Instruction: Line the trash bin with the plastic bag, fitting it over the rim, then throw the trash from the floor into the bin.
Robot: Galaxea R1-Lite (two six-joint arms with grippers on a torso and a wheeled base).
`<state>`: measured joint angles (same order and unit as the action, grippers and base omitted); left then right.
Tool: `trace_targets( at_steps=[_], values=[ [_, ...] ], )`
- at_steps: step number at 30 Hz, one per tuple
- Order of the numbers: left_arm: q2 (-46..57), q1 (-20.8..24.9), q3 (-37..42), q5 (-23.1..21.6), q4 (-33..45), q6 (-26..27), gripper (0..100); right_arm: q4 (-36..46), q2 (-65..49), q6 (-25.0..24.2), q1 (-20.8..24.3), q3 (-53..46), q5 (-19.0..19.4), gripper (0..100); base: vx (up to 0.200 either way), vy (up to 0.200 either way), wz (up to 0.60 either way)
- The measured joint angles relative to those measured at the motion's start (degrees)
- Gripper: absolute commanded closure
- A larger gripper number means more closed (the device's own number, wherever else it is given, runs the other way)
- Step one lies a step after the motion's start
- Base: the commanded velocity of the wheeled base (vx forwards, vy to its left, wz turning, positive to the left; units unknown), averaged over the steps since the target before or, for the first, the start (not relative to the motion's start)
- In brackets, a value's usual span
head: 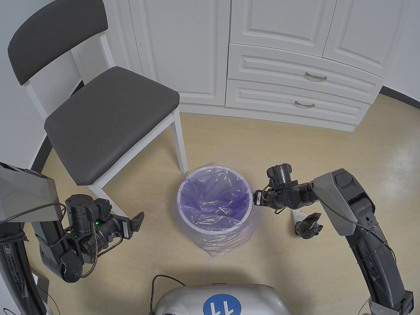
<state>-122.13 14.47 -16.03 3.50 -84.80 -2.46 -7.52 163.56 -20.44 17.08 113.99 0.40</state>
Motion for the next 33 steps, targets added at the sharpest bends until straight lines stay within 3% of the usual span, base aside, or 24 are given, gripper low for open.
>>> trace_targets(
  at_steps=[7, 15, 19, 27, 33],
  values=[
    [-0.1, 0.6, 0.2, 2.0, -0.1, -1.3, 0, 0.0, -7.4, 0.9, -1.0, -8.2, 1.0, 0, 0.000, 0.000, 0.00],
    [0.1, 1.2, 1.5, 2.5, -0.2, -3.3, 0, -1.6, -19.9, 10.2, -1.6, -23.1, -0.6, 0, 0.000, 0.000, 0.00],
    [0.9, 1.3, 2.8, 2.6, -0.5, -3.7, 0, -6.1, -27.5, 14.1, -1.8, -32.0, -1.5, 0, 0.000, 0.000, 0.00],
    [5.2, 1.3, 8.3, 2.8, -1.5, -4.0, 0, -21.0, -41.4, 26.4, -1.6, -49.2, -4.9, 0, 0.000, 0.000, 0.00],
    [11.8, 2.3, 12.5, 2.8, -2.4, -3.5, 0, -29.3, -49.4, 39.4, -3.6, -59.3, -9.2, 0, 0.000, 0.000, 0.00]
  ],
)
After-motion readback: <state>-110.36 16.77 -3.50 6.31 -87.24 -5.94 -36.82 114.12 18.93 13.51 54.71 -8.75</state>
